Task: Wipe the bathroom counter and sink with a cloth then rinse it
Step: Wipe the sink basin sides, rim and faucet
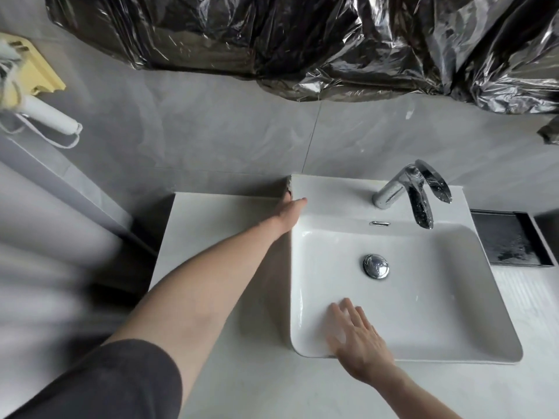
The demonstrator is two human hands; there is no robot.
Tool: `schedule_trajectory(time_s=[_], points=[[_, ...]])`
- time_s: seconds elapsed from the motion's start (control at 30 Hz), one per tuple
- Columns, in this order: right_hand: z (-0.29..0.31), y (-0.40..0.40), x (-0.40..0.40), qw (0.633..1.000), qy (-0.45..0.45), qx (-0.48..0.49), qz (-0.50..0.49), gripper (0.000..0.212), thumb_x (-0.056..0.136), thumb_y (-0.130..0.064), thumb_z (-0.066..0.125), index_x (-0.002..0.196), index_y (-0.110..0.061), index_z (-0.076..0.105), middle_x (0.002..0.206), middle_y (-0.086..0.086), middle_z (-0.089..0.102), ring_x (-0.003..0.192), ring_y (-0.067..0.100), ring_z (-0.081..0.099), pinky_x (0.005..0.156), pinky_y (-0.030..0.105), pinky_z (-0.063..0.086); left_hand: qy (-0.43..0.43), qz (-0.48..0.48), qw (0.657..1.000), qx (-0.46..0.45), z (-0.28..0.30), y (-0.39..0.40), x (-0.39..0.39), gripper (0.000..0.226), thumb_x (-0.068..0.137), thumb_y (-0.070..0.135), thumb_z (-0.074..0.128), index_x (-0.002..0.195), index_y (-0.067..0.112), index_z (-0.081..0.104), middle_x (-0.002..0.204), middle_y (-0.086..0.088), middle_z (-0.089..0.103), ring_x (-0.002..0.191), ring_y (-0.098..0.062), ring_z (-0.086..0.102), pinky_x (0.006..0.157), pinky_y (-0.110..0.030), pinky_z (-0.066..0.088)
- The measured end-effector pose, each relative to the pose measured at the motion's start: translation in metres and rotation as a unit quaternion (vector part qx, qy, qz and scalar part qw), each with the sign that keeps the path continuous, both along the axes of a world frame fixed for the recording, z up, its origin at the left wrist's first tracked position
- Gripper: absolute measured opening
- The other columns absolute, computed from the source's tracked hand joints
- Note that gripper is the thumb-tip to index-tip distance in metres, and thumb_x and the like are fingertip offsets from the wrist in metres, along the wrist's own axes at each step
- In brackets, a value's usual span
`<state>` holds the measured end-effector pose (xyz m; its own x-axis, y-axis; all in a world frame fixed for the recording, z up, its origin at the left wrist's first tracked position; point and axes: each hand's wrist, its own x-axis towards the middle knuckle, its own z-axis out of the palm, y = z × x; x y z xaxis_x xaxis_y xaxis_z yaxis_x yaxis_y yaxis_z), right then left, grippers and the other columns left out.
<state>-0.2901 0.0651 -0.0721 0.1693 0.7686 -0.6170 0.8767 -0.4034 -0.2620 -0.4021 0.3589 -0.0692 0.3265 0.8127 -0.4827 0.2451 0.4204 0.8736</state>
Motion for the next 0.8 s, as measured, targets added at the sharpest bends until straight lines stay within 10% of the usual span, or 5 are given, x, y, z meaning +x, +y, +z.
schedule_trajectory(time_s=[0.2, 0.37, 0.67, 0.8], points=[[0.001, 0.0, -0.001, 1.0, -0.002, -0.004, 0.001, 0.074, 0.096, -0.048, 0.039, 0.161, -0.039, 0.006, 0.169, -0.018, -0.009, 0.158, 0.018, -0.003, 0.123, 0.038, 0.022, 0.05, -0.019, 0.997, -0.047, 0.011, -0.009, -0.01, 0.065, 0.089, 0.048, 0.058, 0.14, 0.009, 0.048, 0.137, -0.005, 0.054, 0.124, -0.022, 0.051, 0.101, -0.032, 0.037], [0.008, 0.001, -0.004, 1.0, -0.004, 0.02, 0.016, 0.07, 0.092, -0.042, 0.041, 0.157, -0.036, 0.016, 0.163, -0.014, 0.006, 0.151, 0.016, 0.015, 0.113, 0.037, 0.035, 0.051, -0.011, 0.995, -0.083, -0.047, -0.065, -0.033, 0.093, 0.063, 0.077, 0.053, 0.136, 0.019, 0.057, 0.135, 0.002, 0.059, 0.128, -0.021, 0.053, 0.113, -0.042, 0.034], [0.016, 0.002, -0.006, 0.999, -0.01, 0.025, 0.031, 0.065, 0.094, -0.039, 0.044, 0.155, -0.033, 0.021, 0.16, -0.011, 0.013, 0.145, 0.017, 0.02, 0.108, 0.038, 0.04, 0.008, -0.055, 0.996, -0.072, 0.001, -0.159, -0.072, 0.049, 0.08, 0.042, 0.06, 0.124, 0.022, 0.06, 0.123, 0.016, 0.066, 0.118, -0.008, 0.058, 0.103, -0.024, 0.04], [0.017, 0.002, -0.006, 0.999, -0.012, 0.024, 0.03, 0.066, 0.094, -0.038, 0.045, 0.155, -0.035, 0.019, 0.16, -0.013, 0.012, 0.146, 0.015, 0.019, 0.109, 0.037, 0.038, -0.014, -0.04, 0.999, -0.015, 0.021, -0.128, -0.056, 0.072, 0.069, 0.052, 0.059, 0.129, 0.012, 0.054, 0.133, 0.003, 0.057, 0.129, -0.018, 0.049, 0.106, -0.031, 0.034]])
